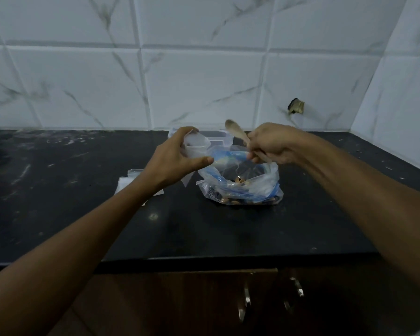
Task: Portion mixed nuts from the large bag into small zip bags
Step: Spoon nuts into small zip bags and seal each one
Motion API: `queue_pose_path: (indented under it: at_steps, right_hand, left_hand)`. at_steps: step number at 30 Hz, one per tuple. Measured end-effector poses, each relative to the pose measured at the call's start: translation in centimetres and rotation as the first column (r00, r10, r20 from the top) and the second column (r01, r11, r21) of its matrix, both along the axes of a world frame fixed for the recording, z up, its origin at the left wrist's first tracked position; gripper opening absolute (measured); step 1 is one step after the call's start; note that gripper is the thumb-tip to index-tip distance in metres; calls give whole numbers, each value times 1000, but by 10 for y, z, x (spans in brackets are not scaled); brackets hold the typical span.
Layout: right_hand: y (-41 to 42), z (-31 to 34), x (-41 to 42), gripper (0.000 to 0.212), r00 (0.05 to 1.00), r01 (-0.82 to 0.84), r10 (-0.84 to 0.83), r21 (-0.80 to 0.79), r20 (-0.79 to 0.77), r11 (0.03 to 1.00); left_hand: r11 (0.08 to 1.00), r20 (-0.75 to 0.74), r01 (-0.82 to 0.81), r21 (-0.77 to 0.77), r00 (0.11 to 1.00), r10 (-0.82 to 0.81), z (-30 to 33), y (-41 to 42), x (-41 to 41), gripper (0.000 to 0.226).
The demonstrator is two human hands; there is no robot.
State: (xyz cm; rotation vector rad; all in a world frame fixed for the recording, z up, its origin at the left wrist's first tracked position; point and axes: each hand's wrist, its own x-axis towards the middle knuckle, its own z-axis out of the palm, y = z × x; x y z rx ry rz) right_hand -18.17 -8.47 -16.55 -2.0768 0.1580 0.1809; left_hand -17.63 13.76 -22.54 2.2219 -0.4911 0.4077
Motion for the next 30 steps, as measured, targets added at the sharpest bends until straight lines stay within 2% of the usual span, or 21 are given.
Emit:
queue_pose_path:
  at_steps: [2, 3, 5, 6, 7, 9, 13, 18, 24, 27, 30]
  right_hand:
    - [-10, -4, 3, 15, 997, -37, 56, -279, 60, 960]
    - [-14, -7, 6, 13, 992, -46, 93, -432, 87, 901]
    - [-17, -12, 9, 8, 979, 0, 145, -715, 142, 699]
    - [-17, -15, 9, 13, 972, 52, 156, -811, 174, 583]
    - [-15, -18, 7, 19, 966, 96, 165, -867, 200, 489]
    - [-10, -21, 1, 24, 956, 123, 204, -920, 210, 373]
    - [2, -27, -3, 31, 949, 102, 268, -964, 168, 244]
    - [3, -23, -1, 32, 963, 79, 228, -957, 146, 279]
    - [2, -25, 10, 26, 975, 49, 183, -925, 126, 376]
    - [4, -30, 23, 19, 975, -37, 213, -900, 62, 434]
    - [10, -34, 29, 20, 966, -193, 247, -857, -80, 478]
  left_hand:
    - [999, -52, 30, 19, 998, -29, -4, 4, 0, 75]
    - [999, -75, 44, 27, 996, -41, -5, 4, 0, 76]
    - [996, -108, 69, 53, 992, -62, -6, 2, -1, 78]
    - [994, -121, 80, 70, 990, -71, -7, 1, -2, 79]
    - [993, -134, 90, 83, 988, -78, -7, -1, -2, 80]
    - [992, -160, 97, 83, 984, -82, -10, -4, -2, 82]
    - [997, -205, 60, 51, 977, -48, -19, -6, 4, 72]
    - [994, -182, 102, 28, 979, -95, -23, -8, 3, 64]
    - [978, -293, 210, -21, 933, -207, -24, -12, 1, 65]
    - [972, -321, 231, -42, 918, -232, -25, -16, 0, 65]
    - [977, -328, 205, -56, 920, -212, -29, -18, -1, 69]
